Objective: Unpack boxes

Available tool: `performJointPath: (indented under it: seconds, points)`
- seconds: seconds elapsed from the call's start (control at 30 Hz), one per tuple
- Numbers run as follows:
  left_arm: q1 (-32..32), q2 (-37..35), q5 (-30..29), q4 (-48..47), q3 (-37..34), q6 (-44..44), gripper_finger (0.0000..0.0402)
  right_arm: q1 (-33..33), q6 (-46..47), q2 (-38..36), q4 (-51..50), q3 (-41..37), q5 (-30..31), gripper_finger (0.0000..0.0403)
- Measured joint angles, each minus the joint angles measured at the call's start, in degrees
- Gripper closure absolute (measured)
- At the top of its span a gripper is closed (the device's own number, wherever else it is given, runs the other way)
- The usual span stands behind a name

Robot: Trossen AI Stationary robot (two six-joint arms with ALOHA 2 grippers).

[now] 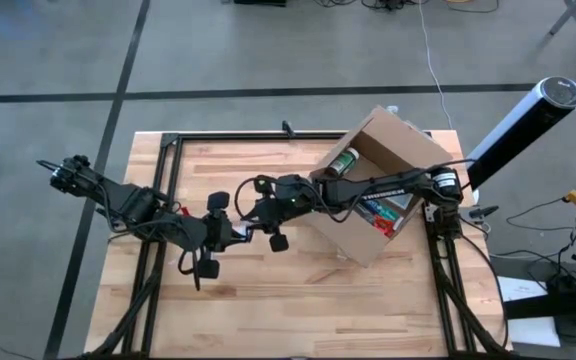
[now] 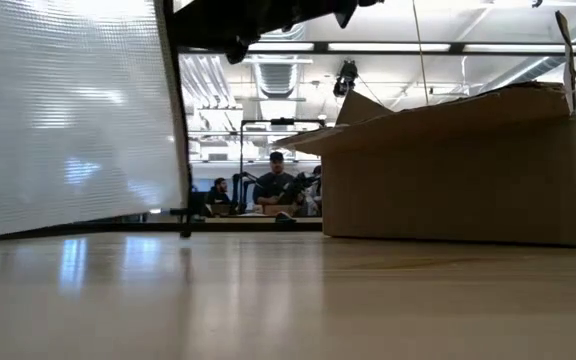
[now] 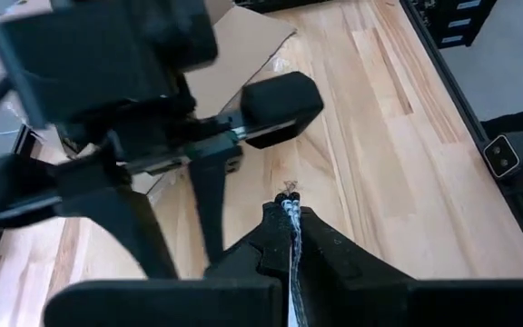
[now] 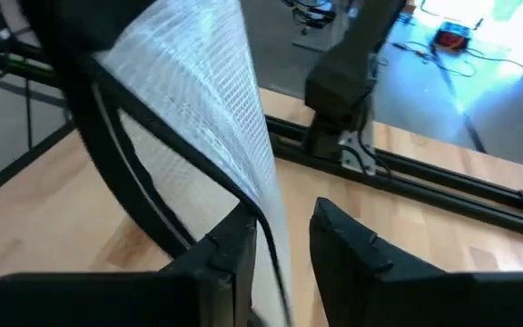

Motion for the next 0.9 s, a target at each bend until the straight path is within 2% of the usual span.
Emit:
performJointPath:
  seconds: [0.17, 0.37, 0.9]
  points:
    - [0.1, 0.0, -1.2, -0.1, 0.0, 0.0, 0.0402, 0.0, -0.5, 0.4, 0.1, 0.0, -0.8, 0.0390]
    - [0.3, 0.0, -1.5, -0.1, 0.0, -0.1, 0.0402, 0.0, 0.6, 0.4, 1.1, 0.0, -0.1, 0.0401]
    - [0.3, -0.1, -3.5, -0.2, 0.0, -4.6, 0.0400, -0.1, 1.7, 0.4, 1.9, 0.0, 21.0, 0.0403]
